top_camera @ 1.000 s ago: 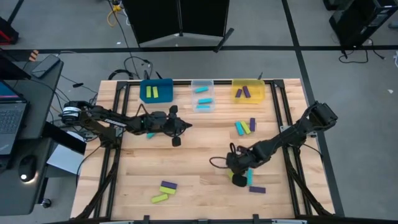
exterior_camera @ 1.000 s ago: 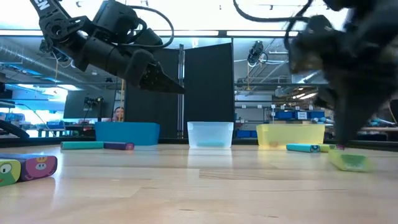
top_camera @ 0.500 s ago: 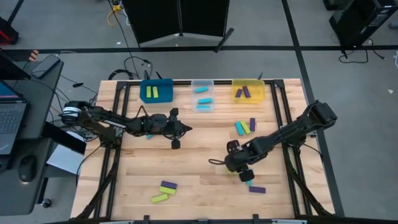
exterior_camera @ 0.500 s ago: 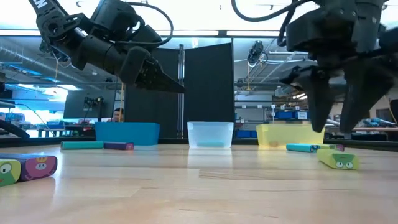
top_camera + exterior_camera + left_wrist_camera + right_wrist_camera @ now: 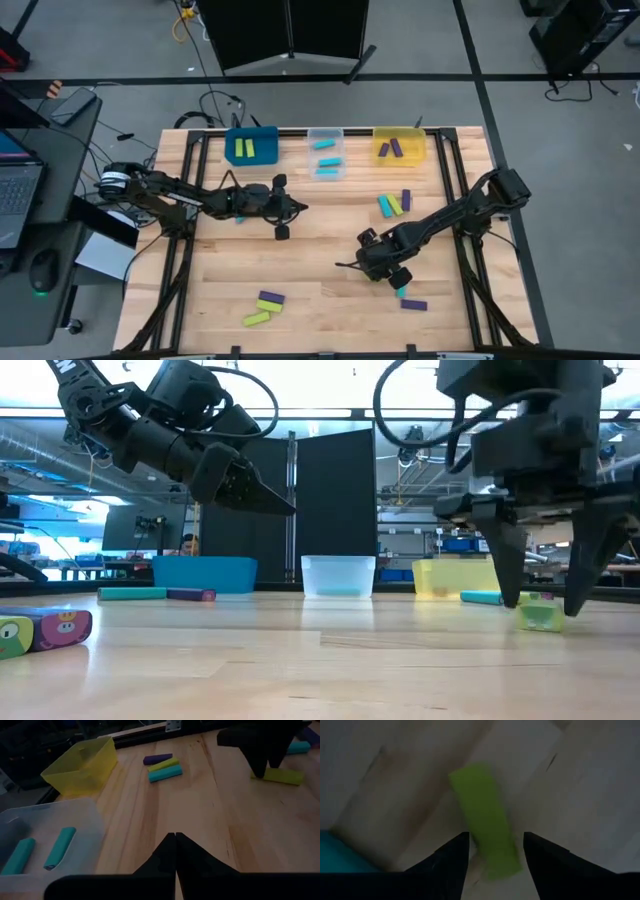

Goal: Sort blocks
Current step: Put the green block into the blue bin

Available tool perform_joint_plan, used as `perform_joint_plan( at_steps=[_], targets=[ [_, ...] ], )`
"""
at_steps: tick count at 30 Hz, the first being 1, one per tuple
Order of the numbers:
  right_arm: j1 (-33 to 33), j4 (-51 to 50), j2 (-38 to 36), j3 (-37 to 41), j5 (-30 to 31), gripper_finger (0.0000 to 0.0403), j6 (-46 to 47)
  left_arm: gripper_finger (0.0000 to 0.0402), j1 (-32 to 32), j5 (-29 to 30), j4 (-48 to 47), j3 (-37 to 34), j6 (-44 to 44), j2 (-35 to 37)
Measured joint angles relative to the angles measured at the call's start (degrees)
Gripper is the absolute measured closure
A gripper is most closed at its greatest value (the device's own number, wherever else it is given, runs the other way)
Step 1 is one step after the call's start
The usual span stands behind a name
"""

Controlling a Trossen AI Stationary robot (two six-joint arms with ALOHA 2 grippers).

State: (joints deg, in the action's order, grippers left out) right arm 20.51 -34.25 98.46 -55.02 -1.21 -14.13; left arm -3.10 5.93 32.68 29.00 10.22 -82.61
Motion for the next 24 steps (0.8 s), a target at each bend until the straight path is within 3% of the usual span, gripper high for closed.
perform_joint_plan(
  at_steps=[6,14,20,24],
  targets=[
    [-0.1,-0.5,1.5,-0.1,-0.4,0.0218,1.8,0.0391,0.2,0.2,-0.1,0.0,0.0,0.0],
    [-0.1,0.1,2.2,-0.2,-2.7,0.0286,13.5,0.0391,0.2,0.2,0.1,0.0,-1.8,0.0],
    [0.0,2.0,0.7,0.1,-2.2,0.0286,19.6,0.0391,0.2,-0.8,1.7,0.0,-7.4,0.0],
    [0.0,5.7,-2.0,0.1,3.0,0.0286,21.8,0.0391,0.2,-3.5,4.2,0.0,-11.1,0.0]
  ],
)
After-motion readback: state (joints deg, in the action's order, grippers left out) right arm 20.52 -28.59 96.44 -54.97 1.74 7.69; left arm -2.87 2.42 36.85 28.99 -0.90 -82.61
